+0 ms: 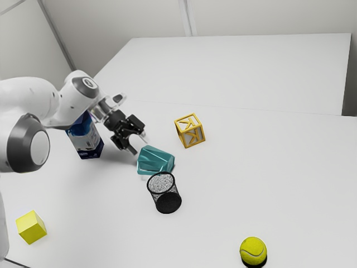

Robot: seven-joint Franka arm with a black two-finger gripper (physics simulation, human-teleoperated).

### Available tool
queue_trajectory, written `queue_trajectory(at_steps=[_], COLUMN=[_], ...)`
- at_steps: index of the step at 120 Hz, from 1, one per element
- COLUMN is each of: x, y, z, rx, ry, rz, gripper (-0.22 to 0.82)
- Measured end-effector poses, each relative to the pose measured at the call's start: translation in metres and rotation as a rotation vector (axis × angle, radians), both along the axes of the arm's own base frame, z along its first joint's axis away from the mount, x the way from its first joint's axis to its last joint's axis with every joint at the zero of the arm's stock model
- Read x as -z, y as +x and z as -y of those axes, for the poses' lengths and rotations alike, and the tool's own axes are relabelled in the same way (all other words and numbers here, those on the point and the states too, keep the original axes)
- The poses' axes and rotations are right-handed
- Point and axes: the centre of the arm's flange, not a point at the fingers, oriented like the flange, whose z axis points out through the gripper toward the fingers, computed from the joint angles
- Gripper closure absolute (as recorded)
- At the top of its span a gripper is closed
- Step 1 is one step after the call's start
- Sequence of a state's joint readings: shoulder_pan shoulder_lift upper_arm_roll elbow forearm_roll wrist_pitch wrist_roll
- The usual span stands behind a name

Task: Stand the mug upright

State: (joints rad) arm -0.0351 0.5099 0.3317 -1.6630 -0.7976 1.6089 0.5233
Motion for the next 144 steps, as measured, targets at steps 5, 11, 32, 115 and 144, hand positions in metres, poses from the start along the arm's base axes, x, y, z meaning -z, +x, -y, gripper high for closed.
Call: queue_trajectory(at_steps=[5,11,32,115,144], x=[0.005,0.008,0.011,0.000,-0.033], y=[-0.002,-0.003,-0.002,0.006,0.009], z=[0.003,0.005,0.015,0.039,0.047], rx=[0.000,0.002,0.012,0.014,0.031], ry=[-0.016,-0.030,-0.066,-0.115,-0.095], rz=[-0.003,0.000,0.019,0.057,0.102], gripper=[0.00,0.00,0.03,0.75,0.77])
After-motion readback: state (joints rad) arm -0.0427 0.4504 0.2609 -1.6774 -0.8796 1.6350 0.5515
